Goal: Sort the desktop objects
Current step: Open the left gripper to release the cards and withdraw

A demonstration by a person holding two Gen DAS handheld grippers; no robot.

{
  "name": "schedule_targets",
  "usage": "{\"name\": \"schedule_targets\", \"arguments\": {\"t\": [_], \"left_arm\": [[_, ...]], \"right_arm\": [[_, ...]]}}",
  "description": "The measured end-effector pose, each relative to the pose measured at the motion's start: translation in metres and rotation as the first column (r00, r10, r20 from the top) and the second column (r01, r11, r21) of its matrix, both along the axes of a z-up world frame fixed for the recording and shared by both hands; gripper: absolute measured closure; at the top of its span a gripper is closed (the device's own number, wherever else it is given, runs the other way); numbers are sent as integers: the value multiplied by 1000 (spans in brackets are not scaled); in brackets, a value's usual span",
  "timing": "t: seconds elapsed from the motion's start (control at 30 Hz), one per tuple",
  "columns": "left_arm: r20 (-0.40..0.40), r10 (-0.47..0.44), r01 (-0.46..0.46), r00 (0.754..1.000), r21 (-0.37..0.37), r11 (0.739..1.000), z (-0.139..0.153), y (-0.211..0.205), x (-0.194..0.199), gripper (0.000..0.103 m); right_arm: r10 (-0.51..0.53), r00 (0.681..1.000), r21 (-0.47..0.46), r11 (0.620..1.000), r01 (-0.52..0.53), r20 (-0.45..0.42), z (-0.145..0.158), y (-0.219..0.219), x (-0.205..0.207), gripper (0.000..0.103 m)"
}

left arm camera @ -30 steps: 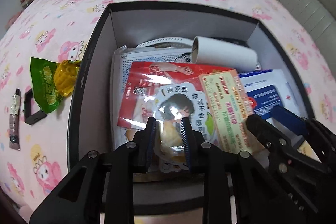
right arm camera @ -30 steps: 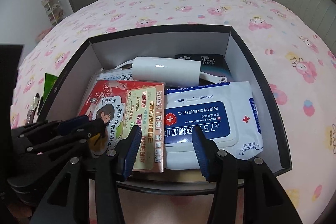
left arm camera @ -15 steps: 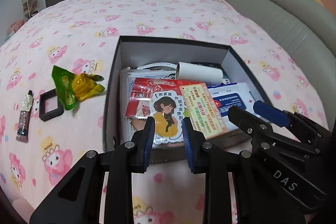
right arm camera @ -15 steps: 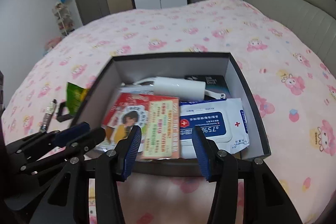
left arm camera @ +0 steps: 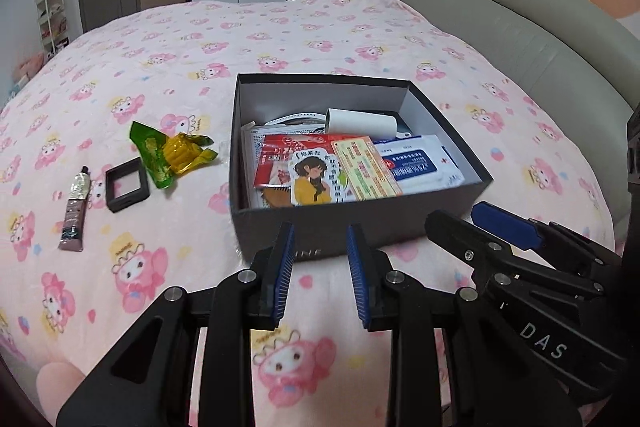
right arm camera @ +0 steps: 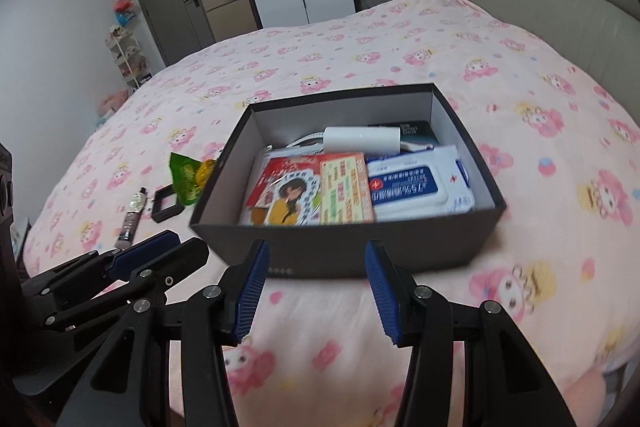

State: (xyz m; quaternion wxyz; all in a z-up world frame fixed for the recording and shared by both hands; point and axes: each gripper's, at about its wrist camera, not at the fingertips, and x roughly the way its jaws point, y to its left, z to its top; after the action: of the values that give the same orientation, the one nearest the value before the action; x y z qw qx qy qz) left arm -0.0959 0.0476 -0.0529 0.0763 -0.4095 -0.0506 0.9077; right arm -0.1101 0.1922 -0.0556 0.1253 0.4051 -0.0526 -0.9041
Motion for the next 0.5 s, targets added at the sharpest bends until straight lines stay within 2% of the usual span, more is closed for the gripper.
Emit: {"name": "schedule_targets", "arguments": {"t": [0.23,0.37,0.5], "left_arm": [[-18,6,-6,1000,12,1000,15,-20,33,77],[16,22,-23,1000,68,997,23,-39,48,77],[-28,46,-44,999,51,998,36,-53,67,77]], "right_arm": [[25,999,18,1000,-24,-31,16,-21,31,57],[51,997,29,998,-49,-58,28,-36,45,57],[82,992,30,996,-80,-92,41,-53,60,57]]}}
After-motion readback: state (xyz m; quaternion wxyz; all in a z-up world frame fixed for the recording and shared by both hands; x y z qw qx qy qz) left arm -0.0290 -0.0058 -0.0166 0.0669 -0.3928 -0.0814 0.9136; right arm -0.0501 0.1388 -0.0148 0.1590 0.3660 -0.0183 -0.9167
